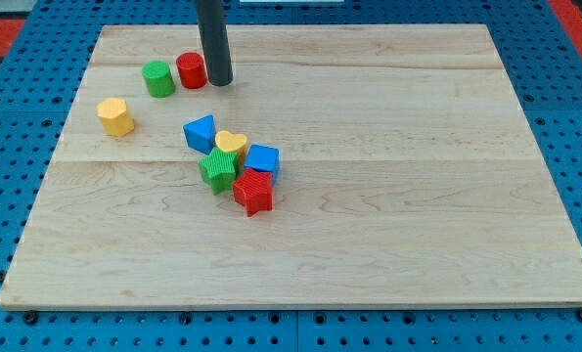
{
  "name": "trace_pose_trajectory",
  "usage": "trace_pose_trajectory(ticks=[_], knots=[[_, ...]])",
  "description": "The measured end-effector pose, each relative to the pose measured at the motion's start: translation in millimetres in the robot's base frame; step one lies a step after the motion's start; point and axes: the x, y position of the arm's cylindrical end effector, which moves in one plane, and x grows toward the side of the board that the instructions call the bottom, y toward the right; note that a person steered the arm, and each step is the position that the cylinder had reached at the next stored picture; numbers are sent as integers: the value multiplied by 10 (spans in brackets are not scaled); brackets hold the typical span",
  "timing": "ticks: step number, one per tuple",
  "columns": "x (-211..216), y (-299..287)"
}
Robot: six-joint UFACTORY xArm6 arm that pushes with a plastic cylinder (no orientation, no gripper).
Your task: Push the green circle towards the top center of the board
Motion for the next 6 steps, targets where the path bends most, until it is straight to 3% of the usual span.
trace_pose_trajectory(ticks=[2, 3, 5, 6], knots=[[-462, -1087], [-500, -729], [-275, -1422], [-41, -1282]])
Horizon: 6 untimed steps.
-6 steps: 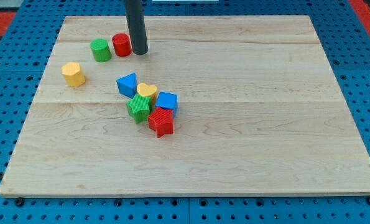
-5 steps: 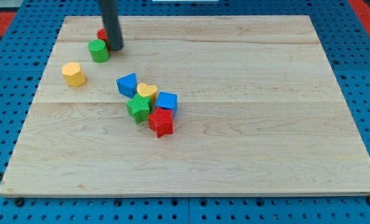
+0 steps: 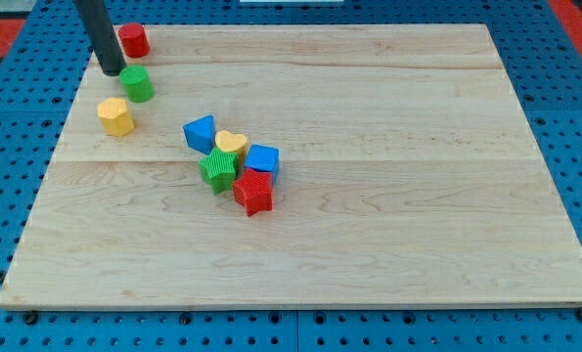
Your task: Push the green circle towards the top center of the board
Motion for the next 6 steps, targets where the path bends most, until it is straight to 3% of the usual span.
trace_pose_trajectory(ticks=[1, 2, 4, 5, 6], knots=[[41, 207], [41, 63], [40, 1372], [84, 1148], [396, 833]])
